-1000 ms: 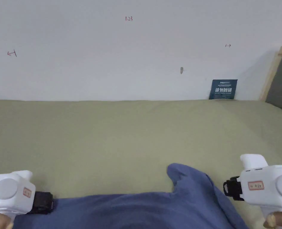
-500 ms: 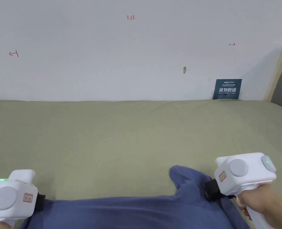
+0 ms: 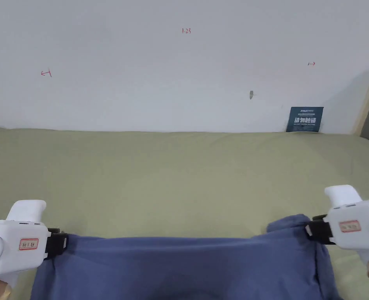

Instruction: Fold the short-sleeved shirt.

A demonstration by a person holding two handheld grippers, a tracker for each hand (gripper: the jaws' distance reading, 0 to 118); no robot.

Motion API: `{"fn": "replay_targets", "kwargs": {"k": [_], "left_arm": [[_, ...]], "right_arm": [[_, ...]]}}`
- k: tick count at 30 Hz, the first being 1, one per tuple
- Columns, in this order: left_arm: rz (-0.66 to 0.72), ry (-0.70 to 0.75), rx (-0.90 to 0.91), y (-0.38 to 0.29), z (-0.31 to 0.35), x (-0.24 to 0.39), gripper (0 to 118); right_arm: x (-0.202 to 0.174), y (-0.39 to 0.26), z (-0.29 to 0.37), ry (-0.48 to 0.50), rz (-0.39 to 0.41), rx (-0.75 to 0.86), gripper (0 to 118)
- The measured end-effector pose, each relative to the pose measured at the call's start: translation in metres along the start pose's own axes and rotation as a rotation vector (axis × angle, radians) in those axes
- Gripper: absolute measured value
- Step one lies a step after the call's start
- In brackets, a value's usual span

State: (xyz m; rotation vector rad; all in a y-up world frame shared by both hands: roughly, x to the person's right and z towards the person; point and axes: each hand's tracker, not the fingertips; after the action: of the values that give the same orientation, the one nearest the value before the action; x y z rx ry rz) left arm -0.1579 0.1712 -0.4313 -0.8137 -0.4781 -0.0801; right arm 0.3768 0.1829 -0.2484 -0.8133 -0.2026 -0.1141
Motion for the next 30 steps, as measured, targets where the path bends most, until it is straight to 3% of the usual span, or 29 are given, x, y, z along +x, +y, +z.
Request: {"fn": "replay_targets", "kwargs": {"k": [10, 12, 15, 24, 25, 26, 27, 28, 30], "left_arm": [[0.035, -0.051, -0.036, -0.093, 0.069, -0.002, 7], [0.059, -0.063, -0.066, -0.117, 0.071, -0.003, 7], [0.071, -0.034, -0.118, -0.152, 0.067, -0.006, 7], [0.224, -0.042, -0.124, -0.190, 0.050, -0.023, 7], [0.219, -0.043, -0.122, -0.191, 0.050, -0.024, 8], [0.213, -0.046, -0.120, -0.191, 0.051, -0.025, 18], [0.220, -0.054, -0.121, -0.191, 0.053, -0.026, 35], [0.239, -0.062, -0.128, -0.191, 0.056, -0.027, 41], [0.307, -0.109, -0.143, -0.188, 0.068, -0.030, 55]], "right_arm": [[0.007, -0.112, 0.080, 0.071, -0.068, -0.051, 1], [0.008, -0.136, 0.082, 0.075, -0.094, -0.088, 1], [0.012, -0.169, 0.079, 0.089, -0.197, -0.137, 1], [0.023, -0.217, 0.048, 0.054, -0.317, -0.170, 1], [0.023, -0.217, 0.049, 0.052, -0.312, -0.167, 5], [0.023, -0.216, 0.050, 0.054, -0.325, -0.162, 20], [0.025, -0.215, 0.053, 0.054, -0.347, -0.162, 44], [0.026, -0.214, 0.058, 0.072, -0.386, -0.168, 53], [0.023, -0.209, 0.073, 0.007, -0.388, -0.203, 71]]}}
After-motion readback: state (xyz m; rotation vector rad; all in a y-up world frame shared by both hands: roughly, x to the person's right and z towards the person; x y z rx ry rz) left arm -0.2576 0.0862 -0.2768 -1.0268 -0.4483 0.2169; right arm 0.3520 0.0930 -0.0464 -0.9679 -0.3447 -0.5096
